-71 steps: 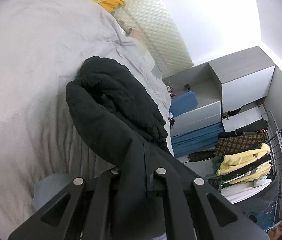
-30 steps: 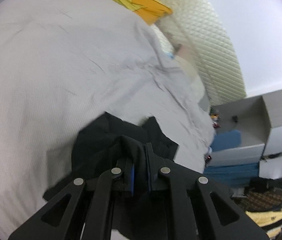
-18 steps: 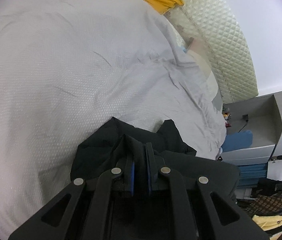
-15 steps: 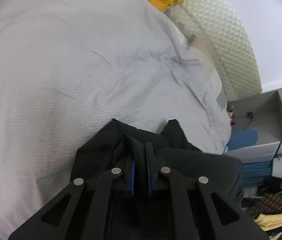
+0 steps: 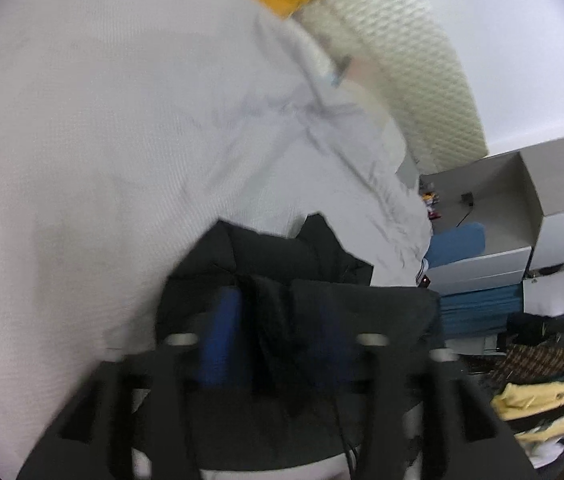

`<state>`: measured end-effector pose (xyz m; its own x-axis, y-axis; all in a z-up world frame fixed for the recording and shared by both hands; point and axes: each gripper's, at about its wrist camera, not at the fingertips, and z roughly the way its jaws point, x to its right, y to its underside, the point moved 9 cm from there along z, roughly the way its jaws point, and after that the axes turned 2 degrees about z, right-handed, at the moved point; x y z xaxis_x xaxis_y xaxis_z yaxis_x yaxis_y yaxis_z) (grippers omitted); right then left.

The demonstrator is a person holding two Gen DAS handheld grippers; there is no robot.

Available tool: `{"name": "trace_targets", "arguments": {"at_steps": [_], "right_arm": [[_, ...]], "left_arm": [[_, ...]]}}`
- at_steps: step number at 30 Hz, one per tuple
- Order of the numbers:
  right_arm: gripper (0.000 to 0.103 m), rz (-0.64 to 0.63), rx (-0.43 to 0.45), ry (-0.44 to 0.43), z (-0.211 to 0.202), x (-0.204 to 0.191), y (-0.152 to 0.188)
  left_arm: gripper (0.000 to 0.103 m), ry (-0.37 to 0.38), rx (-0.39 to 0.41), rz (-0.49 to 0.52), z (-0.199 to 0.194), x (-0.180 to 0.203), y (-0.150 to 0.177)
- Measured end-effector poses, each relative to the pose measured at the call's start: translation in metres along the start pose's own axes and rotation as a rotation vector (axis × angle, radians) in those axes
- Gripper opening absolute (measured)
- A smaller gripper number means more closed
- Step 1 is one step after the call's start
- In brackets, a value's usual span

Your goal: Fold large clothes

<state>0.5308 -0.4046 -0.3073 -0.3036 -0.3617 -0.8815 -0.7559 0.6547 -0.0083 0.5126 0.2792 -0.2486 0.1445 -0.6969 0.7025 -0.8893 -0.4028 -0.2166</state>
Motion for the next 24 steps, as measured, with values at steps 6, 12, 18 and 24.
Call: {"name": "trace_targets", "arguments": {"at_steps": [6,12,18,24], "right_arm": [[0.066,-0.346,0.151,0.200,-0.055,-0.056,0.016],[0.078,-0.674,0.199,0.263,0.001,-0.101,0.104],[0.078,-0.861,0.197,0.431,0.092,-0.067,0.147],[0.080,-0.904,0.258,0.470,0.128,-0.066,0.120]], "left_arm": [[0.064,-0.085,0.143,0.295,-0.052,0.046,0.022],[0.064,-0.131,0.151,0.596,0.018,0.111,0.093],[0.064,-0.240,0.147,0.685,0.124,0.127,0.121],[0.064,-0.333,0.232,0.728,0.168,0.131,0.096]]}}
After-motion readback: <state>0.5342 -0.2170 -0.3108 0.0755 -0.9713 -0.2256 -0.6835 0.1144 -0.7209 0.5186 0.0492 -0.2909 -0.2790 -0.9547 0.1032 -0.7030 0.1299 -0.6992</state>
